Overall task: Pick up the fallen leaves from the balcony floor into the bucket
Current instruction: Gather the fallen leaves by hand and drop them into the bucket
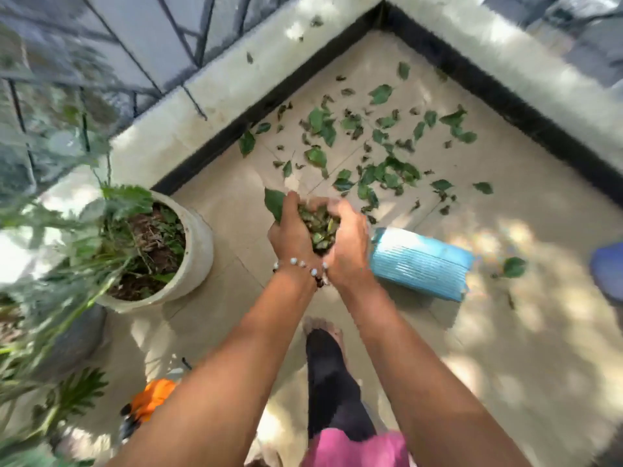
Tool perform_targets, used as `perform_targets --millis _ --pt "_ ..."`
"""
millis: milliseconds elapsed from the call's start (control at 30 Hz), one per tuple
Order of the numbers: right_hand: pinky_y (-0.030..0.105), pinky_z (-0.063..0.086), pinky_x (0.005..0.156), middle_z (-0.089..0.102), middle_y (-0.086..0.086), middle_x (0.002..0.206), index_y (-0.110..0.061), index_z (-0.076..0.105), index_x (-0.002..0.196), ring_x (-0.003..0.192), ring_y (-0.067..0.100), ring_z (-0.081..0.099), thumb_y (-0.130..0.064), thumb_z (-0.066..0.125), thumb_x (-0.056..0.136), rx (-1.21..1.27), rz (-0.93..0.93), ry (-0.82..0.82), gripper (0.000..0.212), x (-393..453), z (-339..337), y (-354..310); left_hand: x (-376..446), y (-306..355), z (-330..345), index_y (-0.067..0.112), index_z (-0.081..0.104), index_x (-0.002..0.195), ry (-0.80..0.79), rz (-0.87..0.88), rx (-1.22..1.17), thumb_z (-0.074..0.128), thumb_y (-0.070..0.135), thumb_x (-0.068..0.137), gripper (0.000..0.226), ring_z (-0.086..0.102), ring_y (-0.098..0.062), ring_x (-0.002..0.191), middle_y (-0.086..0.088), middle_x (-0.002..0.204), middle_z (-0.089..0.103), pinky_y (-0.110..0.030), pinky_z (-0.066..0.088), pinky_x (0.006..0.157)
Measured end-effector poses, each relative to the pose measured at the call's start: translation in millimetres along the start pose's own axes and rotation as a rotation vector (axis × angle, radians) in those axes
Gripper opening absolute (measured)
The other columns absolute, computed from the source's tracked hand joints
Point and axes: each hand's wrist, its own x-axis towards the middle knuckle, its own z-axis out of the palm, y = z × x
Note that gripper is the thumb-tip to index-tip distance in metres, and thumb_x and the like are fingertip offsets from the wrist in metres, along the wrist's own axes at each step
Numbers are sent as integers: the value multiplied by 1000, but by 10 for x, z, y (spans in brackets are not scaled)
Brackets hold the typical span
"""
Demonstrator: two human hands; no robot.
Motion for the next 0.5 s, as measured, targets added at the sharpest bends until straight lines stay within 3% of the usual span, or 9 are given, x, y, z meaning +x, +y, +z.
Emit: perform_targets --millis 100,200,300,400,500 --pt "31 54 69 71 14 82 -11 74 66 80 26 67 -15 60 71 33 -32 122 16 -663 -35 -505 -756 104 72 8 63 76 -28 23 110 67 30 87 25 64 -19 58 -4 66 64 -28 55 57" --pt "31 54 74 72 10 77 -9 73 66 80 24 69 -5 52 82 144 -113 159 28 -1283 -130 -1025 -1519 160 180 3 65 85 -124 30 178 65 32 90 29 65 -24 67 -9 74 65 -29 56 59" --pt "35 54 78 71 11 76 -3 70 72 81 27 67 -1 49 83 271 -136 230 23 -1787 -349 -1549 -2252 99 352 3 65 86 -230 26 264 62 30 93 28 66 -23 67 -9 75 65 -25 56 54" --pt "35 56 75 70 15 82 3 69 83 80 29 67 -1 53 82 337 -152 351 16 -2183 -704 -2037 -2841 -110 606 4 63 82 -292 0 365 62 28 92 26 66 -25 70 -10 78 66 -31 57 61" --pt "32 54 70 70 12 76 -5 73 69 77 28 65 0 54 80 400 -267 446 22 -2471 -1167 -2467 -3339 -453 941 5 63 81 -331 -16 460 68 35 81 31 65 -29 75 -14 84 65 -41 57 75"
